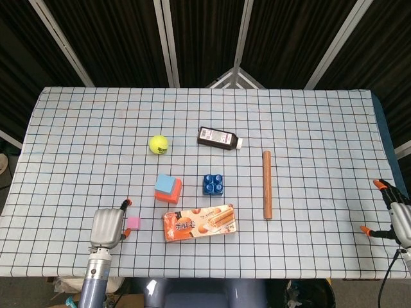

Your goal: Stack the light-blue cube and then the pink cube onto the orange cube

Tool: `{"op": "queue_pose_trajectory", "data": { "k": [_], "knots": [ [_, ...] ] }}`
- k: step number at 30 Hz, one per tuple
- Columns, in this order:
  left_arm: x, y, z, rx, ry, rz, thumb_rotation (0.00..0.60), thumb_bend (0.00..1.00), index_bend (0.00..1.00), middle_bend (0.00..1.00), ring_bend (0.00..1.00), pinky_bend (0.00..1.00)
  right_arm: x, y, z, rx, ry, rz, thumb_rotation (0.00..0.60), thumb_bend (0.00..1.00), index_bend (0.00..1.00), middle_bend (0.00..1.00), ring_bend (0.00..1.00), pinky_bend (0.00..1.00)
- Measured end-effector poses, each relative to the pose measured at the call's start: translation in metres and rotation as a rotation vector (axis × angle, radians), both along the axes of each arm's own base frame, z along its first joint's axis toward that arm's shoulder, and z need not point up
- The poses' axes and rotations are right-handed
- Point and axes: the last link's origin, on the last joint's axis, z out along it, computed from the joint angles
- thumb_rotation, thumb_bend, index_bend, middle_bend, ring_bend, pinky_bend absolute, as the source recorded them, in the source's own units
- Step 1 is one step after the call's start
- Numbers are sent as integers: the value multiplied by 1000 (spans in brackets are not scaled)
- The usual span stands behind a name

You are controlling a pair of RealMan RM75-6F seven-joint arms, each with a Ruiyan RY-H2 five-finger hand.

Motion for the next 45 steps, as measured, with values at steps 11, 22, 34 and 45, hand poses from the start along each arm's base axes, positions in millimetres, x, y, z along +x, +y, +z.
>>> {"op": "queue_pose_trajectory", "data": {
  "k": [11, 22, 34, 45],
  "knots": [
    [-2, 1, 11, 29, 4, 3, 600, 138, 311, 732, 730, 809, 1, 0, -1, 3, 2, -2, 600, 70, 0, 42, 52, 137],
    [8, -4, 7, -35, -21, -23, 600, 138, 332, 741, 736, 811, 2, -1, -1, 5, 5, -2, 600, 70, 0, 42, 52, 137],
    [9, -6, 0, -16, 10, 12, 600, 153, 359, 746, 741, 814, 1, 0, -1, 7, -2, 0, 600, 70, 0, 42, 52, 137],
    [9, 0, -11, -47, 13, 28, 600, 221, 389, 759, 745, 816, 1, -1, -1, 12, -1, -4, 600, 70, 0, 42, 52, 137]
  ]
}}
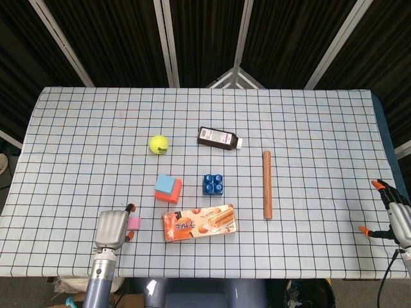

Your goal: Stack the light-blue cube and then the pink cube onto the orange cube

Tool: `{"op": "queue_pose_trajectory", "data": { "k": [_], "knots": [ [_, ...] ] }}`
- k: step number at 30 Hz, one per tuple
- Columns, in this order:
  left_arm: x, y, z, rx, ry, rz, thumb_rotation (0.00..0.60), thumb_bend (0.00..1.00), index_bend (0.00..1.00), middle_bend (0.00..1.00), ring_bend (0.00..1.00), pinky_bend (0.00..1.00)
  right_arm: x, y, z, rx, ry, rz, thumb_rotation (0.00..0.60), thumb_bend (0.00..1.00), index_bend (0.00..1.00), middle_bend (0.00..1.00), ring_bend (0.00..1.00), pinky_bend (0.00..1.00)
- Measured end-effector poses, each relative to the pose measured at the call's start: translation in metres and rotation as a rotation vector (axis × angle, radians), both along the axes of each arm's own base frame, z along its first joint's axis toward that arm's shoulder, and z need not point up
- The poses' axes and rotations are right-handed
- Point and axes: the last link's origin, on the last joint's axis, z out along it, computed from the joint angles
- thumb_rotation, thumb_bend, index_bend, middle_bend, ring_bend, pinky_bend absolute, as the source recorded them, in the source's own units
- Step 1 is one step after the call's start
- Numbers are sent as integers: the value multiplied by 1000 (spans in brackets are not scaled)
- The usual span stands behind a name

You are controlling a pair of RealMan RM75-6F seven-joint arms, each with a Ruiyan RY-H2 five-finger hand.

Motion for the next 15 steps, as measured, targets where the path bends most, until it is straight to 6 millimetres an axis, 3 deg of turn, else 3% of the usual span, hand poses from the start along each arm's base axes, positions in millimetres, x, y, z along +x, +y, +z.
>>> {"op": "queue_pose_trajectory", "data": {
  "k": [15],
  "knots": [
    [-3, 4, -2, -1, 8, 26, 600, 252, 402, 764, 750, 821, 1, 0, -1, 3, 3, 4, 600, 70, 0, 42, 52, 137]
  ]
}}
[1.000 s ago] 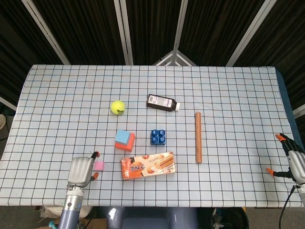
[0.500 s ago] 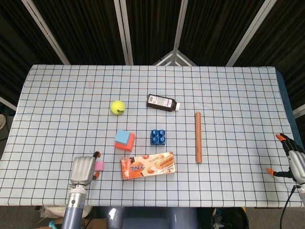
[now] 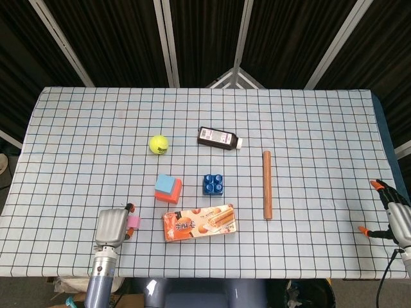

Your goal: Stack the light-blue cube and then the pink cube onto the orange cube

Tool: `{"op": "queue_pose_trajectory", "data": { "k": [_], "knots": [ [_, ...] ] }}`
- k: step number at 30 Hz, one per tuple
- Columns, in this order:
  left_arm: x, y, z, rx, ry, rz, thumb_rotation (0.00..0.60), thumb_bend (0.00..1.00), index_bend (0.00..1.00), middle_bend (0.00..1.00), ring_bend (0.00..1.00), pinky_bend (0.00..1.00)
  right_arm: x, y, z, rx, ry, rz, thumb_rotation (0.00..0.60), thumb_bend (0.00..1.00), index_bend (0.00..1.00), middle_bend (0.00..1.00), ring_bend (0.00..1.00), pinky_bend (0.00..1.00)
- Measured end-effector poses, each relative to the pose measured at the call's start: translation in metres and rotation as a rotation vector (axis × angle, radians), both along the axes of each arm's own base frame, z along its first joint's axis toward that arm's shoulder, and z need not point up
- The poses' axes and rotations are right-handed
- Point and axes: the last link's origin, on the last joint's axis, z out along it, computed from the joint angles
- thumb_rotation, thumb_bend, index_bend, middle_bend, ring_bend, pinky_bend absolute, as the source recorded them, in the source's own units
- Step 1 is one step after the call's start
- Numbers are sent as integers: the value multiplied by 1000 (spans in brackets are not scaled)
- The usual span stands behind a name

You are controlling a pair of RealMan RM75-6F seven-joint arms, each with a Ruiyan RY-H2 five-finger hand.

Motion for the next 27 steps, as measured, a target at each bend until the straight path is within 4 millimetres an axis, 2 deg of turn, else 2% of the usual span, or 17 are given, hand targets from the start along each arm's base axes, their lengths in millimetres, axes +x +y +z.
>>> {"op": "queue_pose_trajectory", "data": {
  "k": [27],
  "knots": [
    [0, 0, -3, -25, -6, 2, 600, 274, 432, 772, 761, 829, -1, 0, 1, -4, -4, -1, 600, 70, 0, 42, 52, 137]
  ]
}}
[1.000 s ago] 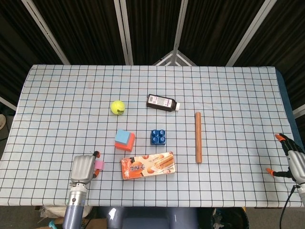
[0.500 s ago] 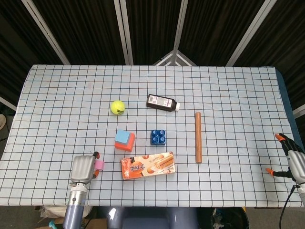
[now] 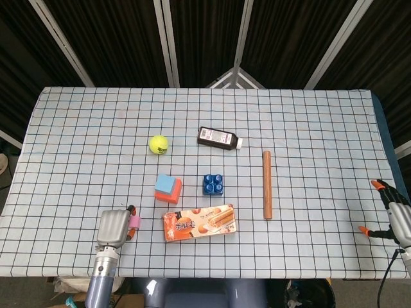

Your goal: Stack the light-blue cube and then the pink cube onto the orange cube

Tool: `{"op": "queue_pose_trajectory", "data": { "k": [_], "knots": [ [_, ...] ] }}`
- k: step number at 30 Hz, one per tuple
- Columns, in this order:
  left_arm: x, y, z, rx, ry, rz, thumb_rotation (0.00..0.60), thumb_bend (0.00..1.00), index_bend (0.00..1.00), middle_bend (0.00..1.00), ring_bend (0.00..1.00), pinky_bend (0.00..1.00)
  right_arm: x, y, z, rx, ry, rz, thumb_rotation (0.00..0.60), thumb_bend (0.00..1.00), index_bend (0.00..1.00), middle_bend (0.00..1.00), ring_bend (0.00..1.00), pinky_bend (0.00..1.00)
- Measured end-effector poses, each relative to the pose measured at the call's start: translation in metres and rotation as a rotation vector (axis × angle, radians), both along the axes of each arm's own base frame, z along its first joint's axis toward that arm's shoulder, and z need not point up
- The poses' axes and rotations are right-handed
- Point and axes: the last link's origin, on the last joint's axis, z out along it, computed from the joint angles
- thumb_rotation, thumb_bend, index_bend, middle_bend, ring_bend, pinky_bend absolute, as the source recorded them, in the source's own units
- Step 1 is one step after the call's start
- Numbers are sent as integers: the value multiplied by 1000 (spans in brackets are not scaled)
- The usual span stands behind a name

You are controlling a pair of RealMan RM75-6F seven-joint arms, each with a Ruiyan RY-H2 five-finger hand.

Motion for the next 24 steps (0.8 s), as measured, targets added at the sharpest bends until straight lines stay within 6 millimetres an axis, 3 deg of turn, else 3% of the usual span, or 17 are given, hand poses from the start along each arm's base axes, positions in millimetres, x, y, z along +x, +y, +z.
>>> {"op": "queue_pose_trajectory", "data": {
  "k": [17, 24],
  "knots": [
    [0, 0, 2, 8, -5, 2, 600, 337, 452, 782, 768, 831, -1, 0, 0, 2, 0, -2, 600, 70, 0, 43, 52, 137],
    [3, 2, 16, 40, -44, -12, 600, 336, 450, 782, 768, 831, 0, 0, 0, 3, 0, -1, 600, 70, 0, 42, 52, 137]
  ]
}}
